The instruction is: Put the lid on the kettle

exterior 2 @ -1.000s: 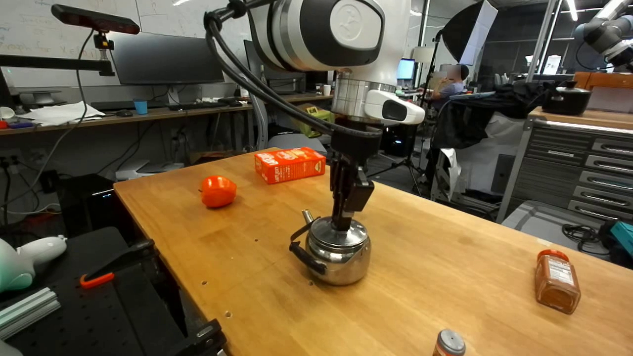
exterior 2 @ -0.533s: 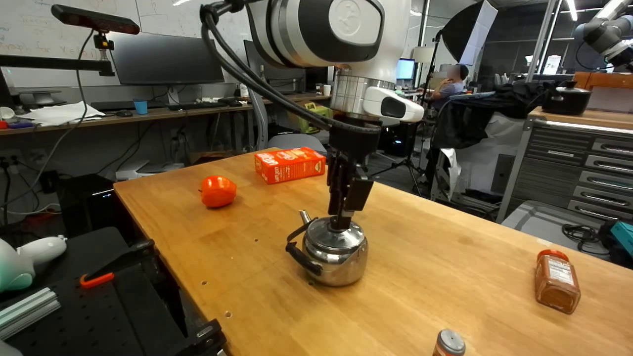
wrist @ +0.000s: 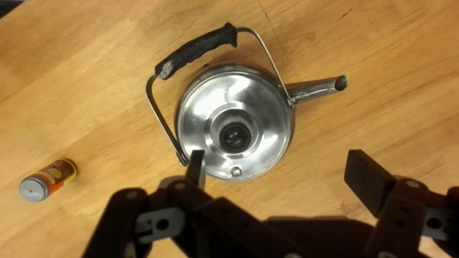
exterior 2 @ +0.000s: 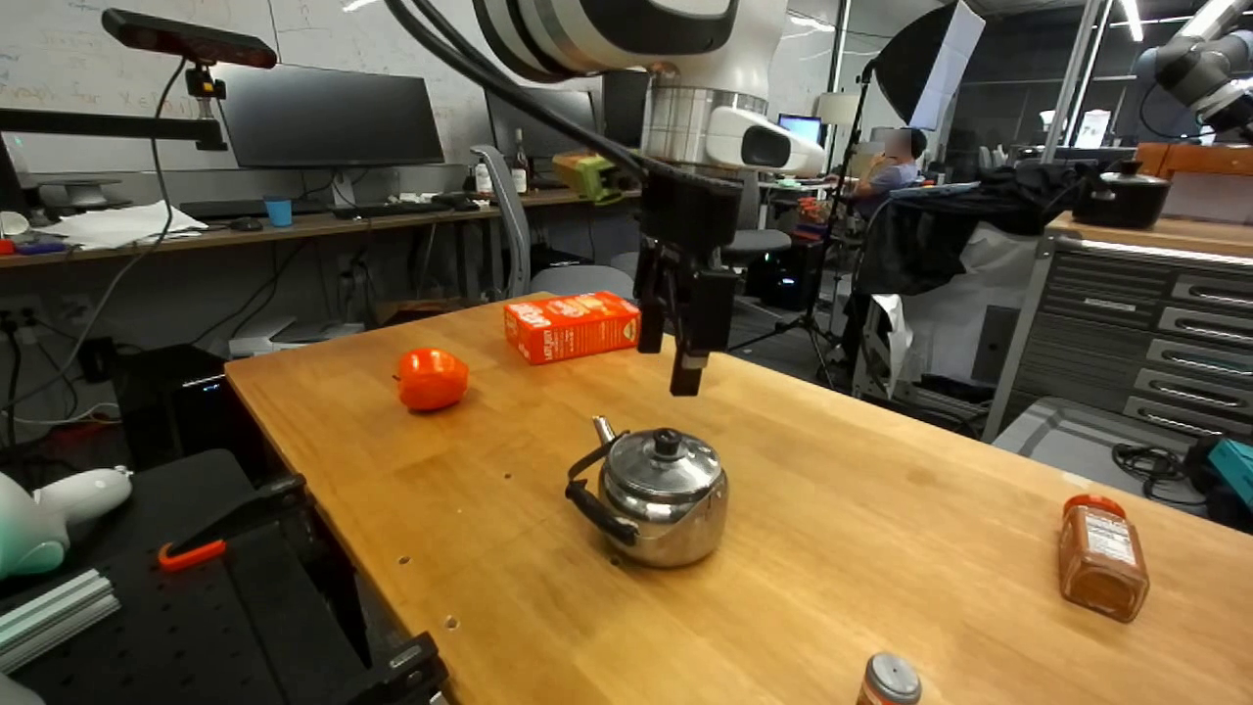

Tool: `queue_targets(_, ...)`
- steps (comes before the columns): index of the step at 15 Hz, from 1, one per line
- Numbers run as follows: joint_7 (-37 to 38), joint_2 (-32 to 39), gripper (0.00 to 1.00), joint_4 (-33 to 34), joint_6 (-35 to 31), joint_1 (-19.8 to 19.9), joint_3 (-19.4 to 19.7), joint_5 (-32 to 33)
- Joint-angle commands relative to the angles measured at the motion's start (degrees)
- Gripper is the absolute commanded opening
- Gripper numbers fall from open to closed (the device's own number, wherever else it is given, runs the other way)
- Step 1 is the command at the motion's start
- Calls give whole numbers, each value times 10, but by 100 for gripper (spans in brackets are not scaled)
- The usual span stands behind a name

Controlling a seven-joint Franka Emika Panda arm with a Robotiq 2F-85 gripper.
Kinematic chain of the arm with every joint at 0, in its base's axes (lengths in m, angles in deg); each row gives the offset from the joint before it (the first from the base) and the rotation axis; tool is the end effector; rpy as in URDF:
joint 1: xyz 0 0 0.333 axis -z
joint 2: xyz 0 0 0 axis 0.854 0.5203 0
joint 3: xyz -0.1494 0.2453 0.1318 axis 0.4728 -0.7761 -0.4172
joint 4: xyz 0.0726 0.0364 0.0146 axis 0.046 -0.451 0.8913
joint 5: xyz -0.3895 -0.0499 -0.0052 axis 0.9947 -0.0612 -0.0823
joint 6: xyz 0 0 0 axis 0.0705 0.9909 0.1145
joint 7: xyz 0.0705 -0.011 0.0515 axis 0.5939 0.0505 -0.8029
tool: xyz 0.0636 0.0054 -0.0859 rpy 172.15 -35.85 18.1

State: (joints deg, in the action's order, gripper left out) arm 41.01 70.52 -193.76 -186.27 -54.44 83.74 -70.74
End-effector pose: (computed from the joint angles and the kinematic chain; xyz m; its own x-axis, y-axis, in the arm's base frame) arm 0.4814 -0.0782 0.2715 0.8706 -0.4841 -0.0877 -0.4833 -0.8749 0.0310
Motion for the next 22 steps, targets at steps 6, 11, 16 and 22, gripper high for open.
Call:
queue_targets(6,-10,-99,100,0,108,-23,-30,29)
queue_targets(11,-42,-130,100,8,155,-29,-48,65)
queue_targets(16,-101,-142,100,11,173,-28,-49,63)
queue_targets(22,-111,-133,100,5,155,-27,-49,59)
